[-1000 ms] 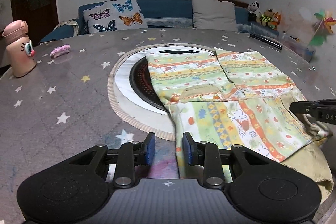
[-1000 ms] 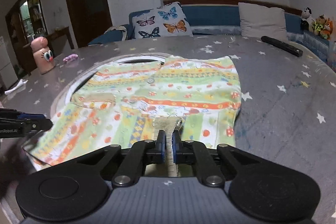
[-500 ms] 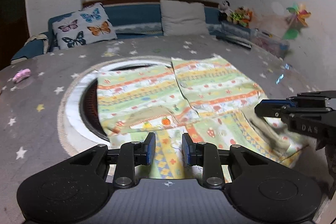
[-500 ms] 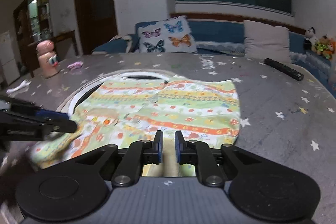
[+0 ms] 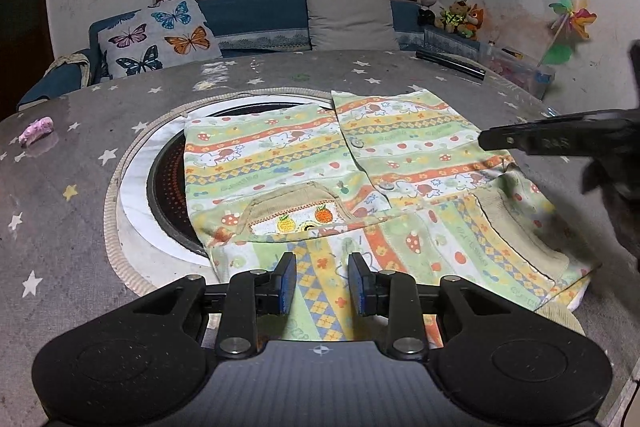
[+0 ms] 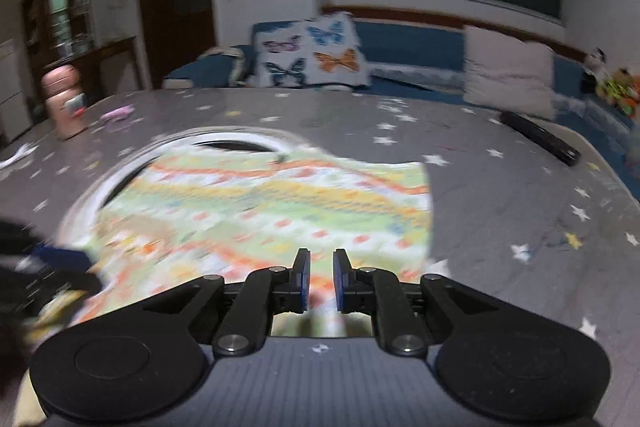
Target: Fold clothes
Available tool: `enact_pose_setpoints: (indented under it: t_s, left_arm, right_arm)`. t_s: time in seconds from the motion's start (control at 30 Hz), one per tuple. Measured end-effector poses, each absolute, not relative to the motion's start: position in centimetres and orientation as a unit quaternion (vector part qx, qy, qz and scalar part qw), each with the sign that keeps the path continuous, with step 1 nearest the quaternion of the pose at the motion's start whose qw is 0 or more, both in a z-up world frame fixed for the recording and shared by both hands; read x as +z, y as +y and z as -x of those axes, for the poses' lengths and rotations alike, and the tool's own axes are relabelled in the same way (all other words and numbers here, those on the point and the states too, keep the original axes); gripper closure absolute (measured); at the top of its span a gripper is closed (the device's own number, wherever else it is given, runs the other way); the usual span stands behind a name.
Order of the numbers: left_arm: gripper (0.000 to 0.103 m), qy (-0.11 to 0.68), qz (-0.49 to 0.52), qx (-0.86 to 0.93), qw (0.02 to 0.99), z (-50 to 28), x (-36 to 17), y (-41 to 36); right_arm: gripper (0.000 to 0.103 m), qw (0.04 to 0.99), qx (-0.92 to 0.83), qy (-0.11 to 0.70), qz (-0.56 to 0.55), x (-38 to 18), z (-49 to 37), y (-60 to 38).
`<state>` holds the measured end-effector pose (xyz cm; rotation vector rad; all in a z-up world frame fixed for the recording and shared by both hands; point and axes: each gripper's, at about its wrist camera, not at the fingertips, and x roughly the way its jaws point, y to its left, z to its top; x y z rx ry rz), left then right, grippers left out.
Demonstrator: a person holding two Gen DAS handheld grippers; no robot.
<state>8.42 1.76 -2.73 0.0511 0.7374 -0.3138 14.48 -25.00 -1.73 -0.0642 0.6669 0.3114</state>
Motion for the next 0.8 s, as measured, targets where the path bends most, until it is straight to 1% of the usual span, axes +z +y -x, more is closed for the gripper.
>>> enact_pose_setpoints:
  t_s: [0.13,0.2,0.37,0.5,0.53,0.63,0.8]
  left_arm:
    - [0.072,0.36,-0.027,-0.153,0.92,-8.4,-2.7,1.7]
    - [0.071,0.358,-0.031,-0.156,0.92,-8.1,-2.5,1.8]
    - [0.07,0.345,-0.058,-0.173,0.921,-6.1,-1.6,2.1]
    - [0.065,0.332,-0.093,-0.195,0.918,-3.5,-1.1,2.3]
    - [0.062,0.329,-0.105,-0.201,0.917,-2.8,-1.1,2.3]
    - [0.058,0.311,-0.162,-0.218,0.911,-0.5,-1.3,1.9]
    - [0.055,0.278,-0.254,-0.251,0.892,2.8,-2.1,0.7]
  right_arm:
    - [0.091,0.925,0.14,0.352,0.03,-3.3,-16.6,-25.6]
    - [0.088,0.921,0.147,0.359,0.036,-3.9,-16.6,-25.4]
    - [0.085,0.922,0.176,0.342,0.049,-2.7,-13.5,-25.2]
    - [0.079,0.916,0.212,0.331,0.084,-1.8,-9.9,-24.7]
    - [0.078,0.912,0.222,0.332,0.091,-1.7,-9.0,-24.5]
    - [0.077,0.902,0.248,0.337,0.108,-1.9,-6.7,-24.2]
    - [0.077,0.891,0.267,0.338,0.146,-2.8,-4.0,-23.6]
